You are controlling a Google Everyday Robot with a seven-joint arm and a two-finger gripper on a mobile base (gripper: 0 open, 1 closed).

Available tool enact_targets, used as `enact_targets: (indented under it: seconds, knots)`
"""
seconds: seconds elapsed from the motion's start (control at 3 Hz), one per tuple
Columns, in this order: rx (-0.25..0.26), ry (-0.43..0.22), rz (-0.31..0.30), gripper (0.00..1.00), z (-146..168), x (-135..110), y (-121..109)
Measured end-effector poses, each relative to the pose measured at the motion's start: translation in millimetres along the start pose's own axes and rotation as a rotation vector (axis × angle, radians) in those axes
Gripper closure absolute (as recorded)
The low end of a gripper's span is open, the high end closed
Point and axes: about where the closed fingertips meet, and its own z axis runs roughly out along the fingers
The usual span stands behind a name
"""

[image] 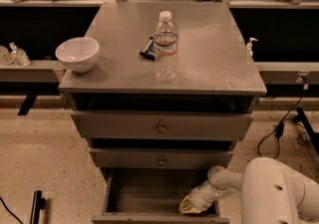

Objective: Open bottom drawer

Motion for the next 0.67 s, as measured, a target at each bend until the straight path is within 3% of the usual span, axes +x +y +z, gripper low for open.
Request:
enact_targets:
  seconds: [0.33,0.67]
  knots:
    - [0.066,-0.047,-0.044,1.00,-9,-23,2]
    - [0.158,-0.153,-0.083,1.00,-3,-48,-8]
